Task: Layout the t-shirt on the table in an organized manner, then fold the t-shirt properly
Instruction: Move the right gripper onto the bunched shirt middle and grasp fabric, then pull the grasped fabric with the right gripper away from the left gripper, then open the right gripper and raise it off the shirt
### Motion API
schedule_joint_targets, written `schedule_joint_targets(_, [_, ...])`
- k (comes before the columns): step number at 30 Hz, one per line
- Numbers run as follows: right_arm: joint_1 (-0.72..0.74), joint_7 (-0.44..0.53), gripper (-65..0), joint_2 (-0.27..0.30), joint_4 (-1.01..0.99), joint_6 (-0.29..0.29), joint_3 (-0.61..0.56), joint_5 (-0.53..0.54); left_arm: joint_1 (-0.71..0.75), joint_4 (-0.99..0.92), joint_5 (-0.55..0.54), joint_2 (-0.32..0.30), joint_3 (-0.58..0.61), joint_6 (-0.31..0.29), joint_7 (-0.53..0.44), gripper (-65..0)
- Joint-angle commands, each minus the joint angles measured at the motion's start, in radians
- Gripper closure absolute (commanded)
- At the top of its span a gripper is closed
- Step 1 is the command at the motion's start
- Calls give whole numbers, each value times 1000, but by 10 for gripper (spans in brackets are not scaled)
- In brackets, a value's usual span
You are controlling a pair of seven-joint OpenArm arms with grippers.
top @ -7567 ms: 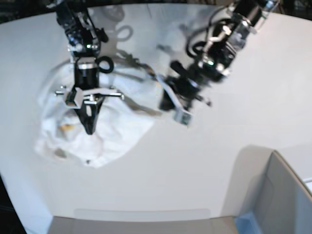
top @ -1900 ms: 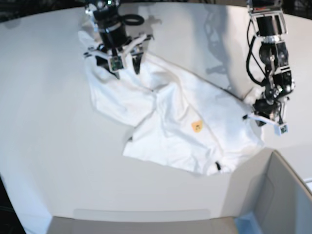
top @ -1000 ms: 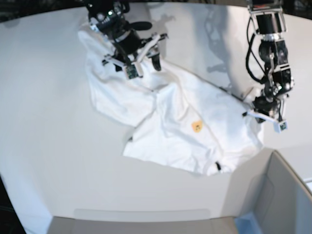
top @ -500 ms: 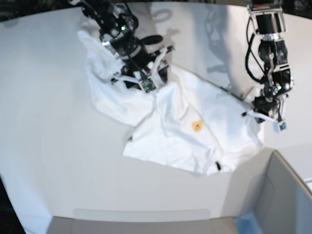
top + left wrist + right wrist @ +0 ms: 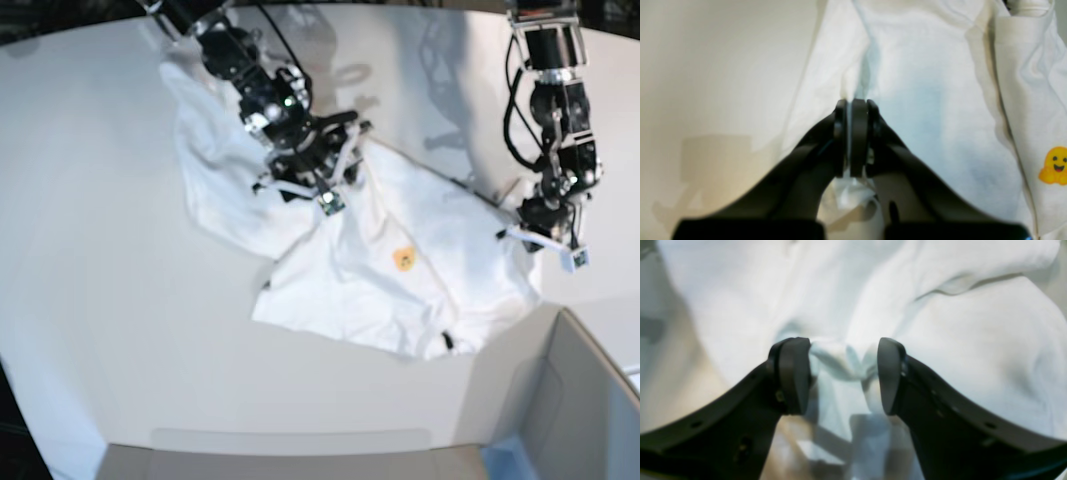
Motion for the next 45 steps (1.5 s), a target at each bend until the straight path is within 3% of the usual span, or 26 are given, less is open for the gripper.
schedule_joint_targets(1, [23,22,-286,-6,-3,-2,2,-5,-21,20,0,-15,-5,-1,-17,0])
schedule_joint_targets(6, [41,25,-28,-1,-27,-2,10,-9,-22,20,0,-15,-6,-1,-17,0])
schedule_joint_targets(7, [41,26,0,0,-26,-2,7,-11,-24,20,0,-15,-6,-1,-17,0])
schedule_joint_targets(13, [50,26,0,2,50,-4,24,-12,-24,20,0,-15,-6,-1,-17,0])
schedule_joint_targets(23, [188,23,0,0,251,-4,238,-5,-16,24,0,-19,-8,-1,-17,0])
schedule_joint_targets(28, [422,29,0,27,16,-2,375,-5,16,24,-1,-21,-80,-2,-11,0])
schedule_joint_targets(32, [640,175,0,23,-339,-2,446,-5,27,24,-1,-19,-80,-2,-6,0])
schedule_joint_targets(36, [710,235,0,16,-428,-2,441,-5,58,62,-1,-16,-80,-2,-5,0])
schedule_joint_targets(38, [716,235,-73,8,-444,-2,420,-5,71,84,-1,-16,-80,-2,-5,0])
schedule_joint_targets(41, [670,244,-263,-1,-452,-9,416,-11,73,105,-1,-15,-80,-2,-5,0])
schedule_joint_targets(45, [540,237,-428,30,-271,-9,420,-9,75,113,-3,-15,-80,-2,-5,0])
